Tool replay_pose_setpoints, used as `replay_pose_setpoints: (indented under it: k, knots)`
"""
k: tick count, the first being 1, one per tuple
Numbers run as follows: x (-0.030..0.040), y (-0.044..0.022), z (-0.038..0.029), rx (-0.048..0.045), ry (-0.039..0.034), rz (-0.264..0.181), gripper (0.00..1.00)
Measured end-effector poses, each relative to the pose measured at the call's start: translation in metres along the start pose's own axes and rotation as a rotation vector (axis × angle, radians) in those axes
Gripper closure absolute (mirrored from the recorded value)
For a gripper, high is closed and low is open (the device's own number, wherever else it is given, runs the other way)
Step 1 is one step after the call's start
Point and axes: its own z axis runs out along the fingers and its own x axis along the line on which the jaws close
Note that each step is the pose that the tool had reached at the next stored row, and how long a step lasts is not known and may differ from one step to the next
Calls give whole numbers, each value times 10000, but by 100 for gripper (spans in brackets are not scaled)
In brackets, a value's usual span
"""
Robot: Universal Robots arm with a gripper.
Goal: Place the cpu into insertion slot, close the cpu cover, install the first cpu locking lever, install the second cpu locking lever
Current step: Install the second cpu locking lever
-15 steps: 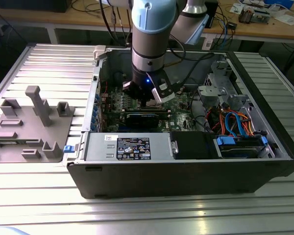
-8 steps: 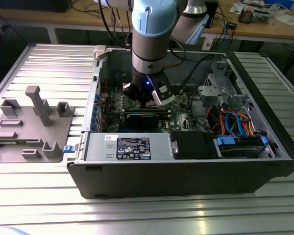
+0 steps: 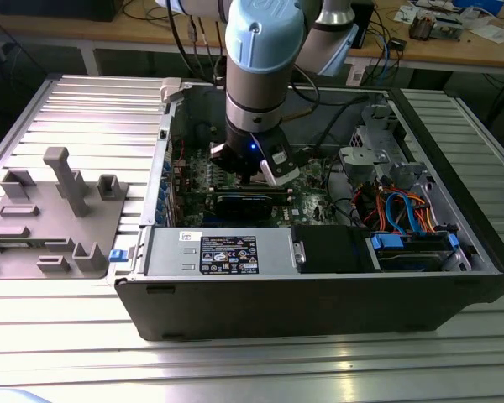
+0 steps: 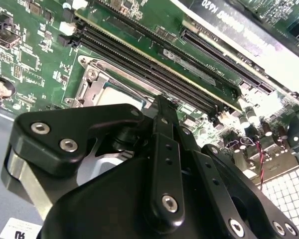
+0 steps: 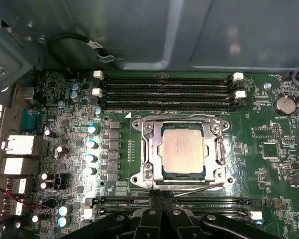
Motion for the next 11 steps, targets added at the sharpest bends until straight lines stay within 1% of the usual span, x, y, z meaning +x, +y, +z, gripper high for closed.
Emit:
replay_pose_setpoints:
  k: [2, 7, 11]
  knots:
    - [7, -22, 1, -6, -6, 18, 89]
    - [62, -32, 24, -79, -12, 42, 89]
    - [83, -47, 84, -150, -21, 74, 89]
